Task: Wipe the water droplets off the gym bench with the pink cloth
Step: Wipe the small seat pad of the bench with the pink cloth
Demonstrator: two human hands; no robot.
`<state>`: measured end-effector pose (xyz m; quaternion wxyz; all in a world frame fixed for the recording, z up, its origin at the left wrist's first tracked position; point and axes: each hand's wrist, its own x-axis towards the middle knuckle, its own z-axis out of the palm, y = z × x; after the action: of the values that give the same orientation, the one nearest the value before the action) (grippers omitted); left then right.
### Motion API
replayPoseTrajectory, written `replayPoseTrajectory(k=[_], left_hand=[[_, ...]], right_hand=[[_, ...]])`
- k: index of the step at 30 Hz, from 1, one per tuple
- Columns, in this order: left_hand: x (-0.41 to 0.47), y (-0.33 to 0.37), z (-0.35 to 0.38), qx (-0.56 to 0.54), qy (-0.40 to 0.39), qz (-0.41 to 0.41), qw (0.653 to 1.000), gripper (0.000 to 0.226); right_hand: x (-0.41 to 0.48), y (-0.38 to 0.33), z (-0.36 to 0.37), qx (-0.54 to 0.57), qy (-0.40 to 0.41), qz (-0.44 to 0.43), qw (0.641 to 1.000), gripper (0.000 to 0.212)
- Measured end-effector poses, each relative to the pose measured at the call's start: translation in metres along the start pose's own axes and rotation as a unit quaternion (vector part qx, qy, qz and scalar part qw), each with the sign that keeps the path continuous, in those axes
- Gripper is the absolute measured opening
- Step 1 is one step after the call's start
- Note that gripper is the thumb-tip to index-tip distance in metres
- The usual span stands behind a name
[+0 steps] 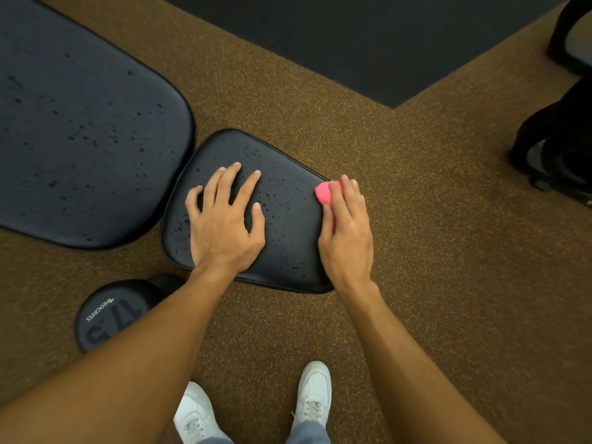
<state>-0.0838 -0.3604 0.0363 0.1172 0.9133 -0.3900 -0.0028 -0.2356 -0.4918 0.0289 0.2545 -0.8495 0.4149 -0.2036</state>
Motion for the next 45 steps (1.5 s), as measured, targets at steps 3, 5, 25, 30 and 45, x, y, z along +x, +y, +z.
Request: replayPoseTrajectory(k=[3, 5, 25, 30, 45], left_hand=[[0.000, -0.001, 0.000, -0.001, 0.004, -0.002, 1.000, 0.055], [0.000, -0.001, 0.000, -0.002, 0.004, -0.002, 1.000, 0.055], [-0.001, -0.003, 0.004, -0.002, 0.012, 0.000, 1.000, 0.054], [-0.002, -0.004, 0.004, -0.002, 0.018, -0.003, 1.000, 0.054], [-0.002, -0.004, 0.004, -0.013, 0.025, -0.002, 1.000, 0.053]], right_hand=[[0.000, -0.007, 0.002, -0.001, -0.064, -0.082, 0.995, 0.045], [-0.013, -0.002, -0.005, -0.001, -0.091, -0.129, 0.987, 0.047], [0.004, 0.006, -0.010, -0.053, -0.081, -0.118, 0.988, 0.048], [0.015, -0.011, 0.008, -0.043, -0.089, -0.115, 0.988, 0.048], [0.019, -0.014, 0.009, -0.032, -0.123, -0.155, 0.980, 0.049]])
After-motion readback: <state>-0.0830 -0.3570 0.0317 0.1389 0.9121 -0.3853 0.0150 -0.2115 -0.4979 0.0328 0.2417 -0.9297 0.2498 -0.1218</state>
